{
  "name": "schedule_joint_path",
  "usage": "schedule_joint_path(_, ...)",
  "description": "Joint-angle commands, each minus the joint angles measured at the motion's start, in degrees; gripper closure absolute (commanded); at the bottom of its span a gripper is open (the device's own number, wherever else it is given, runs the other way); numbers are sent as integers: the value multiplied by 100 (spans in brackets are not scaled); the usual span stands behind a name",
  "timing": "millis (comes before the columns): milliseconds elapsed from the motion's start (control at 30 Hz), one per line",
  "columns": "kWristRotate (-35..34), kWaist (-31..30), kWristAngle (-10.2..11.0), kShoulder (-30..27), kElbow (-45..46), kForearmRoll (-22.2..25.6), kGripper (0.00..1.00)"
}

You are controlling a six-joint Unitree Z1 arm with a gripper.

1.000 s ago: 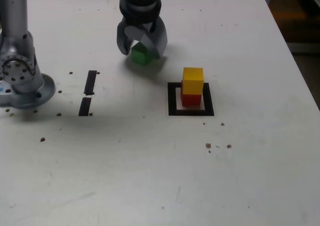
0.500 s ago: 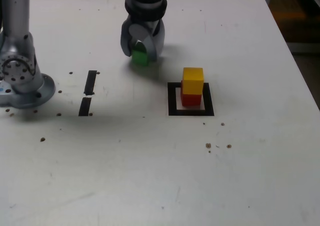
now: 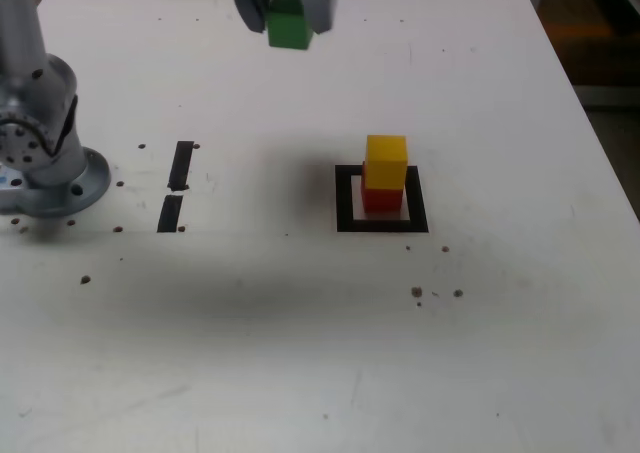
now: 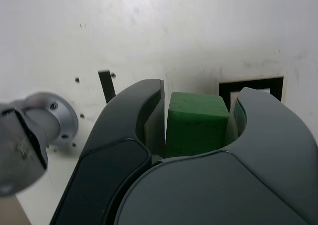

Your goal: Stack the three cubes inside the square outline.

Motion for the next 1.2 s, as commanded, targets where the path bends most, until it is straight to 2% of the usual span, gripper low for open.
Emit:
schedule_joint_path(0, -321, -264, -129, 279, -875, 563, 88)
schedule_joint_path(200, -1342, -748, -322, 1069, -1547, 600, 90)
schedule_joint_path(300, -1676, -787, -362, 1200, -1539, 597, 90)
schedule_joint_path(567, -1823, -787, -500, 1412, -1491, 574, 90)
schedule_joint_path(800, -1819, -813, -779, 1534, -1526, 527, 90)
schedule_joint_path(1000, -1961, -971, -772, 1628, -1583, 519, 90)
schedule_joint_path(1167, -2103, -1074, -656, 1827, -1565, 502, 90)
